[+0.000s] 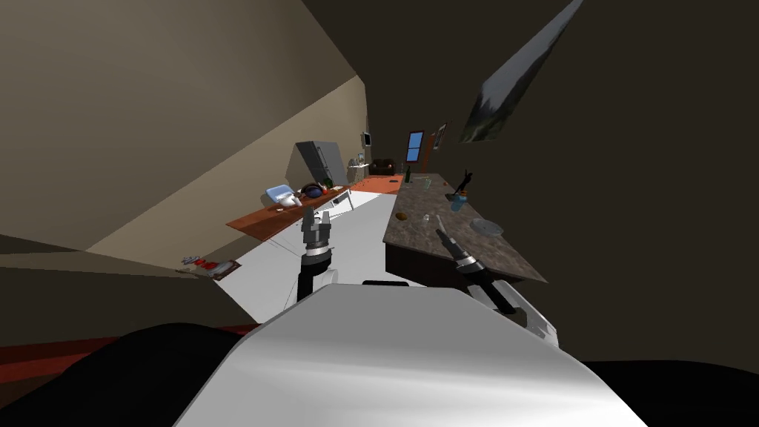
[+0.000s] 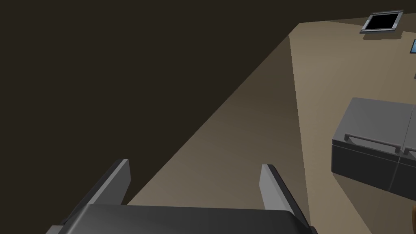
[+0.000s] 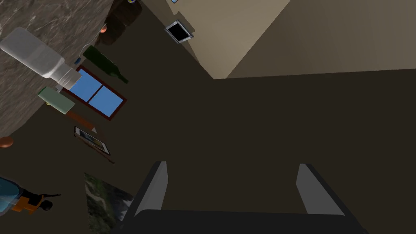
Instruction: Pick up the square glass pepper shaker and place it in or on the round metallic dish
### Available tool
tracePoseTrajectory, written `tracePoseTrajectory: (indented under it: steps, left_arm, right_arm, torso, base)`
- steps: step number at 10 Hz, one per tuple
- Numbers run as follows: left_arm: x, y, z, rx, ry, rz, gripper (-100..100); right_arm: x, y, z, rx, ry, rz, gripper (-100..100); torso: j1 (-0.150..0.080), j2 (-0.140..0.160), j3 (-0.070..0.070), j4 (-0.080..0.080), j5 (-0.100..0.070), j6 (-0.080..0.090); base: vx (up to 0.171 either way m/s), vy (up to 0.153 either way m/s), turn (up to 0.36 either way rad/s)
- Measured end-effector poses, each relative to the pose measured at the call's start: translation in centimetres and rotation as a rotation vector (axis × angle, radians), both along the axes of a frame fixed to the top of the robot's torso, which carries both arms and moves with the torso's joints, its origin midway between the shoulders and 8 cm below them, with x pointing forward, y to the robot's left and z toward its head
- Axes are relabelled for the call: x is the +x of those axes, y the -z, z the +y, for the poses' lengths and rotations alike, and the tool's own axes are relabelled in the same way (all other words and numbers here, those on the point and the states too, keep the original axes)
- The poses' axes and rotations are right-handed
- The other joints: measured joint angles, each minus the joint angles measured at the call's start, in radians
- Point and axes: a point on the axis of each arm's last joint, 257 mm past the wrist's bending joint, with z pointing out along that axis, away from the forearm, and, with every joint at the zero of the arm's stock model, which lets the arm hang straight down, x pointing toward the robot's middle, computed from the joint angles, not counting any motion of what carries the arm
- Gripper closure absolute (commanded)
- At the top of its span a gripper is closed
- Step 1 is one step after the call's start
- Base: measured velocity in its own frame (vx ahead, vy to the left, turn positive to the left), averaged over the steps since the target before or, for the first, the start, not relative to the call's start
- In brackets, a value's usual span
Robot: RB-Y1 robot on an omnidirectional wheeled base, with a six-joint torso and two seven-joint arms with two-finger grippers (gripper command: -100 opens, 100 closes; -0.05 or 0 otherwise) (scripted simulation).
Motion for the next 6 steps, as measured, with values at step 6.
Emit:
tracePoseTrajectory:
  steps: [6]
  left_arm:
    - [0.0, 0.0, 0.0, 0.0, 0.0, 0.0, 0]
  right_arm:
    - [1.2, 6.2, -4.2, -0.231, 0.047, 0.14, -100]
  torso:
    - [0.0, -0.001, -0.001, 0.0, 0.0, 0.0]
  base:
    - [0.004, 0.04, 0.115]
